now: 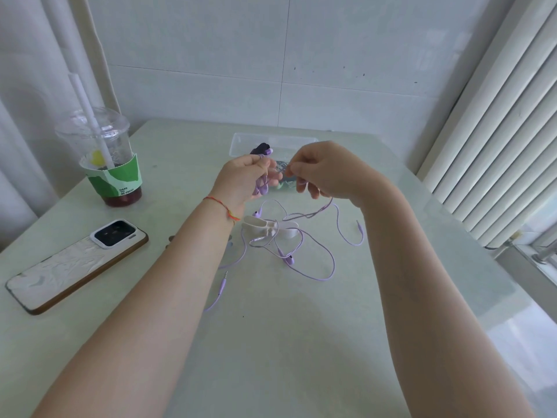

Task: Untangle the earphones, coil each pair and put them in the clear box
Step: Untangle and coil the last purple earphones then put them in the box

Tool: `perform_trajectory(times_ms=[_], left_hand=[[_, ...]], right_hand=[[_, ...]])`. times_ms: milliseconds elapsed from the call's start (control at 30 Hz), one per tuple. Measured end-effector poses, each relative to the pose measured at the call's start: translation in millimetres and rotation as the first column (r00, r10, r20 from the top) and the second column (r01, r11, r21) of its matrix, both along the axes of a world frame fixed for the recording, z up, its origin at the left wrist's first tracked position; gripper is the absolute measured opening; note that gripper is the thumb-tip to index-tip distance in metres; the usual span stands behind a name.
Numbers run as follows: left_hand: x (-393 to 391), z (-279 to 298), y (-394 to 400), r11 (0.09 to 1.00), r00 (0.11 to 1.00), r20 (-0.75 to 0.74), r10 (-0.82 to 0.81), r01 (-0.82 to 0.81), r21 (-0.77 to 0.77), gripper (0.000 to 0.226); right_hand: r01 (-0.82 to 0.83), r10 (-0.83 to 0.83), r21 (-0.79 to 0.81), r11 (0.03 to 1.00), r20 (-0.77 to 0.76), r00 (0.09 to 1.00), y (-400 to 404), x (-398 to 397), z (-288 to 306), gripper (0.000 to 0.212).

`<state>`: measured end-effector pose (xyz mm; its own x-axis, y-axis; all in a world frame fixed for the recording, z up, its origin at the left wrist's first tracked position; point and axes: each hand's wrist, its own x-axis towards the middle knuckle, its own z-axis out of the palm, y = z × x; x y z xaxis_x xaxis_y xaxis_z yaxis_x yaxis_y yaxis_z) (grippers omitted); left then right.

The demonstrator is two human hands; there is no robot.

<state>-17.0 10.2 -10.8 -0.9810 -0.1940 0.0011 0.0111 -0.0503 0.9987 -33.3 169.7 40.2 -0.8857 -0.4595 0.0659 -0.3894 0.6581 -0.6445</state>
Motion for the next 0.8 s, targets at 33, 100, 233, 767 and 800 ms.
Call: perform_trajectory(times_ms=[33, 100, 233, 767, 800], left_hand=[[0, 0, 0, 0.998, 0.999, 0.035, -0.032, 0.034, -0.048, 0.02], [0, -1, 1, 0.987, 0.986, 0.101, -0.13, 0.138, -0.079, 0.024], [2, 2, 4, 0.93, 0.911, 0.198, -0.363, 0.341, 0.133, 0.03], [-3, 1, -25, 0.334, 0.924, -0.147, -0.352, 0.271, 0.903, 0.029], [-4, 0, -25, 0.339, 0.937, -0.145, -0.319, 0.256, 0.905, 0.029]], right_hand=[[0.038, -0.039, -0.05, 0.998, -0.025, 0.999, 0, -2, -1, 0.018], [0.085, -0.093, -0.11, 0.99, -0.071, 0.993, 0, -6, -3, 0.017], [0.141, -0.165, -0.188, 0.972, -0.118, 0.979, -3, -12, -11, 0.015], [0.031, 0.101, -0.564, 0.825, 0.201, 0.974, 14, -23, -33, 0.009], [0.033, 0.105, -0.559, 0.828, 0.213, 0.972, 14, -24, -34, 0.008]])
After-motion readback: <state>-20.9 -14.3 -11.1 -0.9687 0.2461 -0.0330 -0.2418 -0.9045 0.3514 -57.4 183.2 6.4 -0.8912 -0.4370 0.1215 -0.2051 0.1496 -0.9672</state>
